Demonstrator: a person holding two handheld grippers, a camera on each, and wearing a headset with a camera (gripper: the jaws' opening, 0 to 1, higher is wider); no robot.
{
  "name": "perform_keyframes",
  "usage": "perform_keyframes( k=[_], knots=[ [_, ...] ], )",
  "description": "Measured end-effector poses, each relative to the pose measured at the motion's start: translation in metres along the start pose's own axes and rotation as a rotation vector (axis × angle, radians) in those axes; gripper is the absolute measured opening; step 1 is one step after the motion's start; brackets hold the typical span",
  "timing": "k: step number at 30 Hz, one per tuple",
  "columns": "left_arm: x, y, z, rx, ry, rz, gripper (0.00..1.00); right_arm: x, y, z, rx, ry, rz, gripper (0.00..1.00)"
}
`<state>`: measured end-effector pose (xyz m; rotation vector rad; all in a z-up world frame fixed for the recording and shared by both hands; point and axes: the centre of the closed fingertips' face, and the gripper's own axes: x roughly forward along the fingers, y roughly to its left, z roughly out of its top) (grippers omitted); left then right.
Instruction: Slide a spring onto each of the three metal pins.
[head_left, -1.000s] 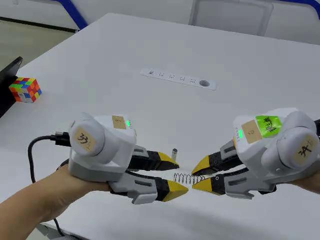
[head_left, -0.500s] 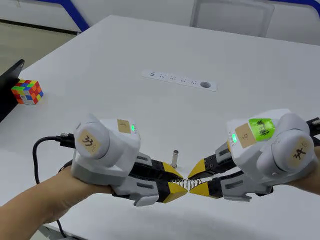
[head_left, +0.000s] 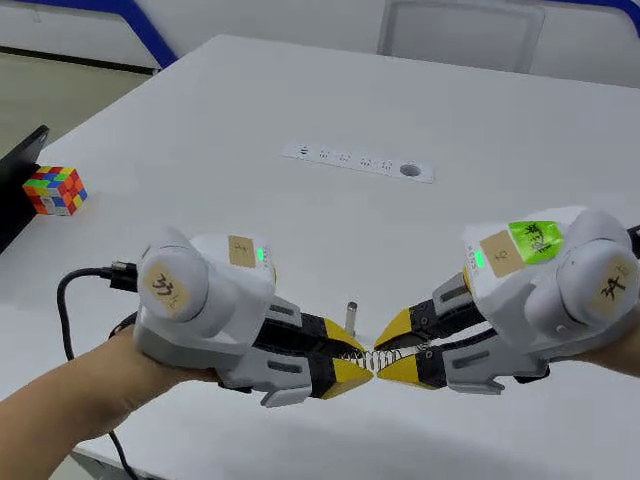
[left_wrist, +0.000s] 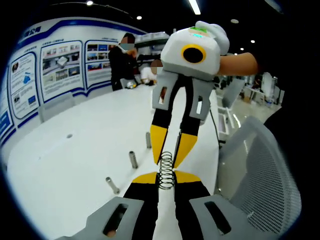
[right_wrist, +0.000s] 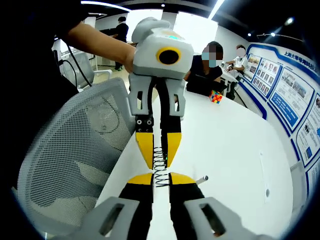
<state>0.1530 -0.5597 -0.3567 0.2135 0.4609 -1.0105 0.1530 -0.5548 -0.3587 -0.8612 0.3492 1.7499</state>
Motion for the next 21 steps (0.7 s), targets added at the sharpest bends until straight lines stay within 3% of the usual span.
perform_keyframes(
  k=[4,9,11,21],
  knots=[
    [-0.003,-0.001,0.004,-0.023,-0.020,-0.009,0.10,-0.001,-0.002,-0.010,0.021,0.019,-0.005,0.13],
    [-0.007,0.000,0.008,-0.029,-0.040,-0.013,0.10,-0.002,-0.004,-0.007,0.073,-0.026,-0.006,0.12],
    [-0.006,0.000,0.007,-0.024,-0.034,-0.015,0.10,-0.002,-0.003,-0.001,0.100,-0.066,-0.002,0.12],
    [-0.007,-0.002,0.006,-0.013,-0.022,-0.032,0.10,-0.010,-0.003,0.008,0.133,-0.135,0.021,0.11]
  ],
)
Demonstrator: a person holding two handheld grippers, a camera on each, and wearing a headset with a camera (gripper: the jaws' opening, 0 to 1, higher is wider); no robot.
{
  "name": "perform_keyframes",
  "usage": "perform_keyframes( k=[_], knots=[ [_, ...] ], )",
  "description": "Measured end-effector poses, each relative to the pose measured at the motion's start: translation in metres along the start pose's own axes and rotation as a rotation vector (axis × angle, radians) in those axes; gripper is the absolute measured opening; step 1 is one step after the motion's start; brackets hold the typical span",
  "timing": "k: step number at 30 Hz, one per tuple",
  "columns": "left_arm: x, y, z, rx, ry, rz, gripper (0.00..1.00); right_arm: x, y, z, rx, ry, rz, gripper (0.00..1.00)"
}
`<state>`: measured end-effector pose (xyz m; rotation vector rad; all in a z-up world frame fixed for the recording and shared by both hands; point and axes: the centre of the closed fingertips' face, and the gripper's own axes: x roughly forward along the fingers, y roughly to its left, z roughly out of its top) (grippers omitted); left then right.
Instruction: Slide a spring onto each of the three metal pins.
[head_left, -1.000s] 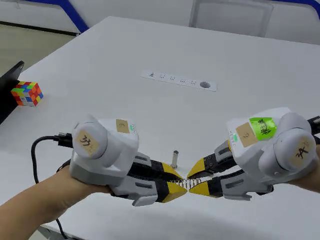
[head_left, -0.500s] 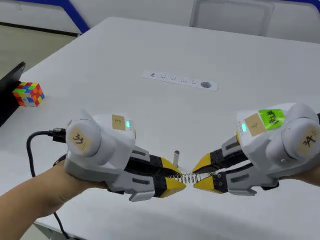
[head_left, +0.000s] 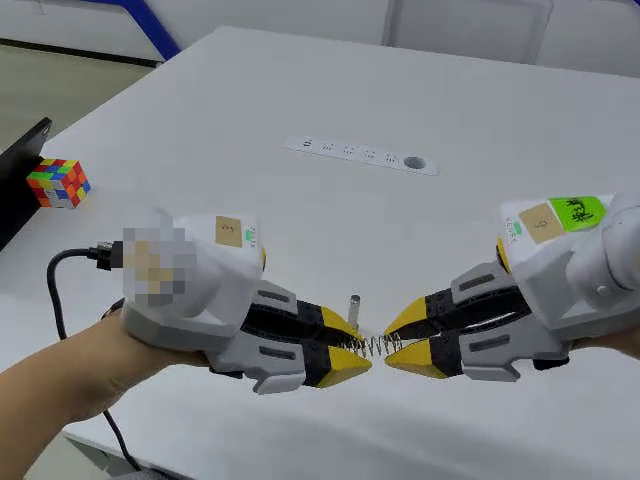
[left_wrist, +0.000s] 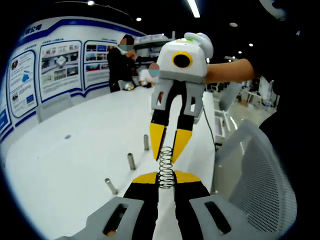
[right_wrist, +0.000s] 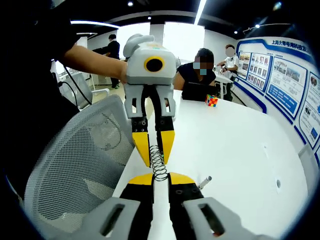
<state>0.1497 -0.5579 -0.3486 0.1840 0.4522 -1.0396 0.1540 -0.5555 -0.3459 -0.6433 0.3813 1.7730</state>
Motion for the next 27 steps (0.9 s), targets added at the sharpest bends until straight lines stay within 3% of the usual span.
perform_keyframes(
  k=[16,27],
  knots=[
    [-0.001,0.006,0.006,0.029,0.004,0.031,0.11,-0.006,-0.003,0.020,0.054,-0.093,-0.016,0.11],
    [-0.001,0.002,0.006,0.032,0.003,0.028,0.11,-0.006,-0.001,0.033,0.081,-0.149,0.000,0.11]
  ],
)
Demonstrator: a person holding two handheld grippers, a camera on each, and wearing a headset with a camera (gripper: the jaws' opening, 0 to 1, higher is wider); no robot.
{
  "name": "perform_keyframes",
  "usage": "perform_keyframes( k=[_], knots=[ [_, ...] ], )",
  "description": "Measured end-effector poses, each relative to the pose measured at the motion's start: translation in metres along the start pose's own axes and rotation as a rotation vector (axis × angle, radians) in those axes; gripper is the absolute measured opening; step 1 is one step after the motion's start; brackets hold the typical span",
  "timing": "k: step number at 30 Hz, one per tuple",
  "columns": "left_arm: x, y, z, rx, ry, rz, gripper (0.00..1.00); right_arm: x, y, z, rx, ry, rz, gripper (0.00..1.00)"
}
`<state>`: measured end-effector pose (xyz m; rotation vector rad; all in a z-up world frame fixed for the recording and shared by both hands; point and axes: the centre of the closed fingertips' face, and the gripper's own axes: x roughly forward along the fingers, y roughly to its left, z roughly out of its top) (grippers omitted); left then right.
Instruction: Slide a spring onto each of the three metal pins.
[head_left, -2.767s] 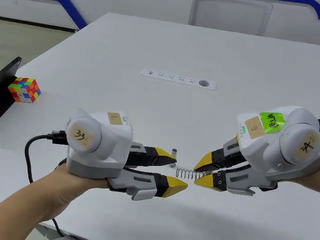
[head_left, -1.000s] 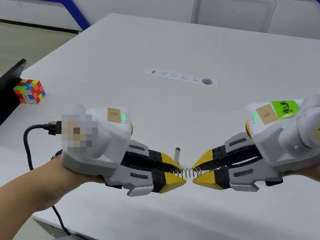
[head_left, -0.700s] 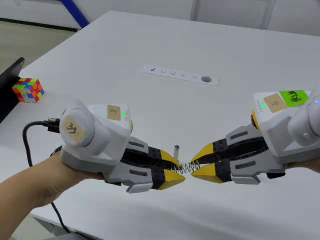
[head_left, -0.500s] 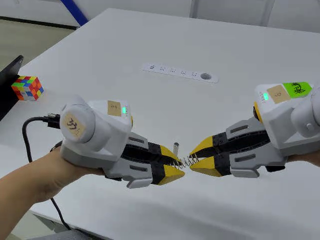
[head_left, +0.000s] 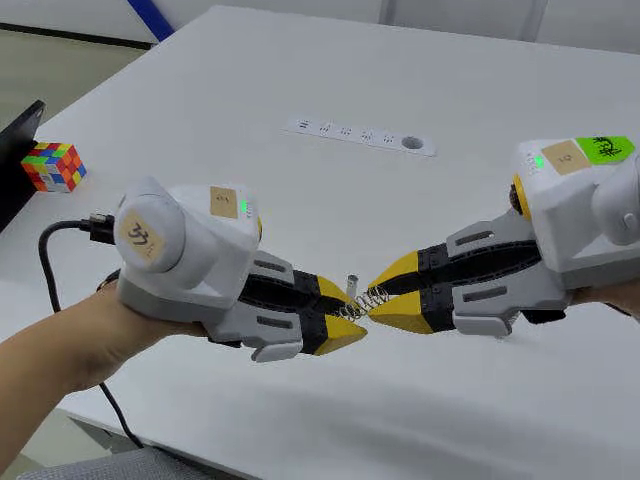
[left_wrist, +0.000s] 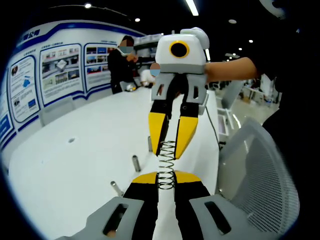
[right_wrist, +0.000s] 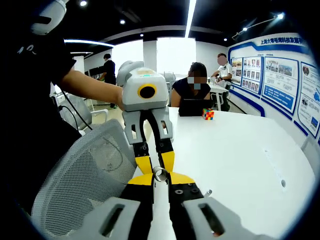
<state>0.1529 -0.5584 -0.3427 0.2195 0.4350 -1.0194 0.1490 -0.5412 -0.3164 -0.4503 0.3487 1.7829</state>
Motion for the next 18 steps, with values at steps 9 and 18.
perform_keyframes(
  k=[9,18],
  knots=[
    [0.002,0.000,0.006,0.011,-0.023,-0.007,0.11,0.002,0.000,0.014,0.095,-0.072,0.012,0.11],
    [0.000,0.003,0.007,0.000,-0.037,0.008,0.10,0.006,-0.001,0.016,0.108,-0.071,0.013,0.11]
  ],
)
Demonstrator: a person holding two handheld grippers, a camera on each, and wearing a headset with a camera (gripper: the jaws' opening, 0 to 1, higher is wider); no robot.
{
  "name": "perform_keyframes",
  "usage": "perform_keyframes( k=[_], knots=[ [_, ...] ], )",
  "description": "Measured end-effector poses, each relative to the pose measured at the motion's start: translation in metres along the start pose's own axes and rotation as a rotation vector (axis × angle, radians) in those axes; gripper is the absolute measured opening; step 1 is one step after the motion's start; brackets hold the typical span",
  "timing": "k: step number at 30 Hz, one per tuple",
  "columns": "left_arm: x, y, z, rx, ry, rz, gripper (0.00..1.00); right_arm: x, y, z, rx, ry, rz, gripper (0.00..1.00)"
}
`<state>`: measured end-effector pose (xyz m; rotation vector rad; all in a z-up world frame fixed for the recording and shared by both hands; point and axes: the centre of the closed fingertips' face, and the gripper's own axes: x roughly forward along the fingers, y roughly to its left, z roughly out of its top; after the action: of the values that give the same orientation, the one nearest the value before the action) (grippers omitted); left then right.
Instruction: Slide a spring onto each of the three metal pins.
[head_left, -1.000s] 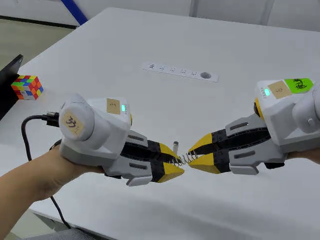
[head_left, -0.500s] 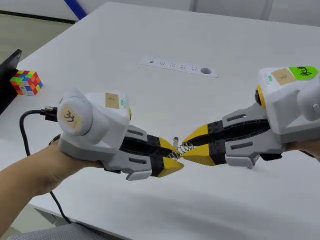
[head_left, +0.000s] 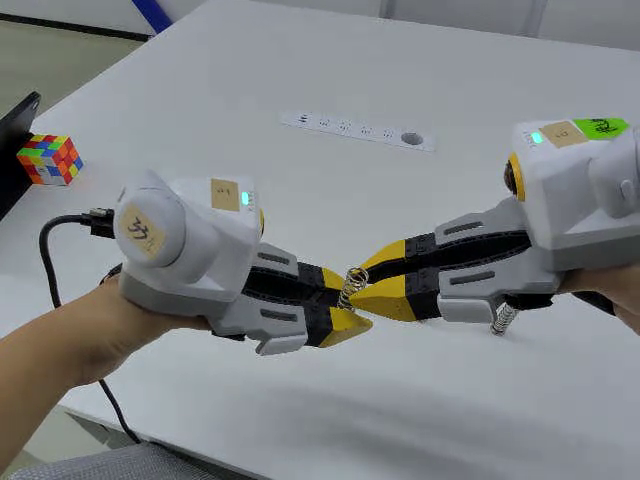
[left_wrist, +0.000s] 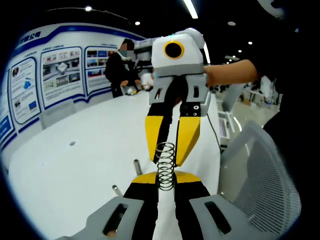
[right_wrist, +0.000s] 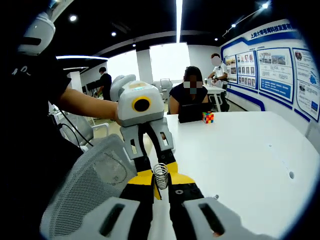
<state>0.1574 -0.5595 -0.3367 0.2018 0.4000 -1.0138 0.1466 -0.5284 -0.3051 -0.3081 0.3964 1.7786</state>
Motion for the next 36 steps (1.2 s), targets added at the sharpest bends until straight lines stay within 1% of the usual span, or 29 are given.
perform_keyframes(
  k=[3,4,5,7,11,14,17,19,21,24,26,28,30,32,33,35,36],
  knots=[
    [-0.001,0.001,0.002,-0.015,-0.018,0.007,0.10,0.000,0.000,0.001,0.001,-0.004,-0.001,0.13],
    [-0.002,0.002,0.003,-0.028,-0.030,0.009,0.10,0.000,0.000,0.001,-0.005,0.002,-0.001,0.14],
    [-0.002,0.003,0.003,-0.030,-0.031,0.012,0.10,0.000,0.000,0.000,-0.011,0.011,-0.003,0.15],
    [-0.002,0.004,0.002,-0.026,-0.027,0.013,0.10,0.001,0.000,0.000,-0.015,0.010,-0.006,0.17],
    [-0.002,0.004,0.000,-0.019,-0.018,0.010,0.10,0.000,-0.005,0.008,-0.001,-0.027,-0.025,0.17],
    [-0.002,0.003,-0.002,-0.019,-0.011,0.009,0.10,-0.001,-0.005,0.012,0.011,-0.044,-0.013,0.16],
    [-0.001,0.002,-0.001,-0.022,-0.019,0.004,0.10,0.000,-0.003,0.013,0.011,-0.041,-0.005,0.16],
    [-0.001,0.001,-0.002,-0.022,-0.012,0.003,0.10,0.001,-0.003,0.013,0.008,-0.040,-0.004,0.15],
    [-0.001,0.002,-0.003,-0.018,-0.008,0.004,0.10,0.003,0.000,0.012,0.003,-0.036,0.010,0.12],
    [-0.002,0.001,-0.003,-0.017,-0.007,0.007,0.10,0.004,0.000,0.012,-0.018,-0.027,0.008,0.12],
    [-0.003,0.001,-0.003,-0.020,-0.010,0.004,0.11,0.004,0.000,0.012,-0.016,-0.026,0.009,0.11],
    [-0.004,0.001,-0.003,-0.032,-0.018,0.003,0.11,0.005,0.000,0.014,-0.045,-0.026,-0.001,0.11],
    [-0.005,0.004,-0.002,-0.038,-0.025,0.009,0.11,0.006,0.000,0.016,-0.044,-0.030,-0.010,0.11],
    [-0.007,0.008,0.000,-0.045,-0.036,0.027,0.12,0.005,-0.003,0.018,-0.045,-0.038,-0.026,0.10],
    [-0.008,0.012,-0.001,-0.057,-0.037,0.040,0.12,0.004,-0.006,0.021,-0.036,-0.047,-0.035,0.10],
    [-0.009,0.020,-0.003,-0.063,-0.036,0.075,0.21,0.001,-0.012,0.027,-0.023,-0.071,-0.051,0.10],
    [-0.010,0.023,-0.003,-0.067,-0.040,0.080,0.25,0.000,-0.014,0.029,-0.022,-0.077,-0.057,0.10]
  ],
)
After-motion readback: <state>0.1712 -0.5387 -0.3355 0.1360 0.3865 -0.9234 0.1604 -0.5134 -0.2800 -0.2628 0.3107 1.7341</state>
